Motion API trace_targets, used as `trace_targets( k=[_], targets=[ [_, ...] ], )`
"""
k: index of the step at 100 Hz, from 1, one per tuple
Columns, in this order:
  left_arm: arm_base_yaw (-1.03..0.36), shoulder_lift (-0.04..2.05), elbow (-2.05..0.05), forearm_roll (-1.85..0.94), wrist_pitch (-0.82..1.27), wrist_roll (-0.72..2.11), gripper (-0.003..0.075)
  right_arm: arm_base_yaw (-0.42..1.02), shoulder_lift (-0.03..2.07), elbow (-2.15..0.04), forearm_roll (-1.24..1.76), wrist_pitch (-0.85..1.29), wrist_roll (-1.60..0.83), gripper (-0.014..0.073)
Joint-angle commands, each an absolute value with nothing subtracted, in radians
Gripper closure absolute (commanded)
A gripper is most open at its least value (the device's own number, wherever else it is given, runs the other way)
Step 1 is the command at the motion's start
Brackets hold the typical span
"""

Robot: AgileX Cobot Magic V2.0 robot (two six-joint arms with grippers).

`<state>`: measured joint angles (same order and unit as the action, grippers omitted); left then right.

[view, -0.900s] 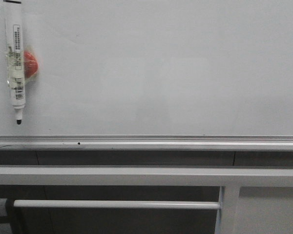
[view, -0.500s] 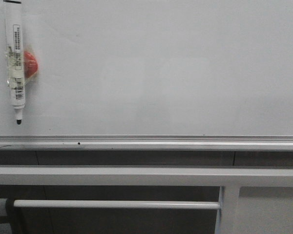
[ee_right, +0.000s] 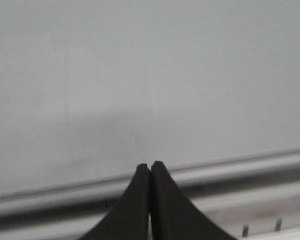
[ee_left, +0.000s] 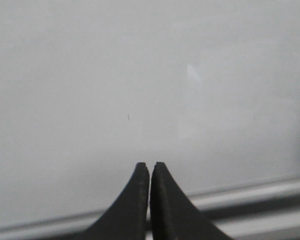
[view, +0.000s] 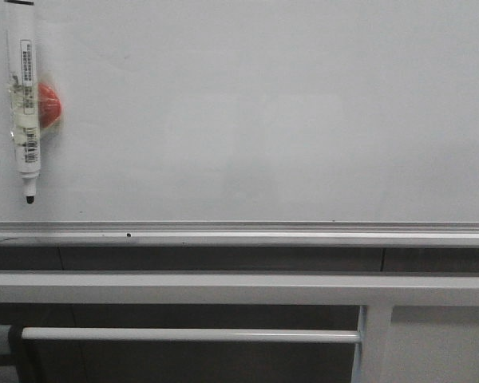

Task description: Write number 1 on whiteboard

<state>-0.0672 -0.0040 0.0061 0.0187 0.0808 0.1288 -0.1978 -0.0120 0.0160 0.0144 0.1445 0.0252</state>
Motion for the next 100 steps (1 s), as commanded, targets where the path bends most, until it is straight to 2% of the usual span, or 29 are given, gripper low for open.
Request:
trace_targets(
  k=[1,14,45,65,73,100],
  targets=[
    [-0.067,-0.027,0.012,0.011,-0.128,0.125,0.0741,-0.203,-0.026,0.040,0.007,-0.118,0.015,0.0657],
    [-0.067,-0.027,0.012,0.011,-0.176,0.125,0.0741,-0.203,-0.026,0.040,0.007,-0.288,0.015,0.0657],
    [-0.067,-0.027,0.010,0.007,-0.218,0.125,0.0741,-0.203,-0.026,0.040,0.013,-0.396,0.025,0.0657],
    [-0.067,-0.027,0.010,-0.179,-0.361,0.059,0.0741,-0.203,-0.026,0.039,0.107,-0.406,0.278,0.0657],
    [-0.067,-0.027,0.010,-0.260,-0.408,0.021,0.0741,-0.203,-0.026,0.031,0.107,-0.414,0.309,0.0657],
    [-0.067,-0.027,0.010,-0.271,-0.400,0.016,0.0741,-0.203,-0.026,-0.014,0.107,-0.353,0.411,0.0657]
  ],
)
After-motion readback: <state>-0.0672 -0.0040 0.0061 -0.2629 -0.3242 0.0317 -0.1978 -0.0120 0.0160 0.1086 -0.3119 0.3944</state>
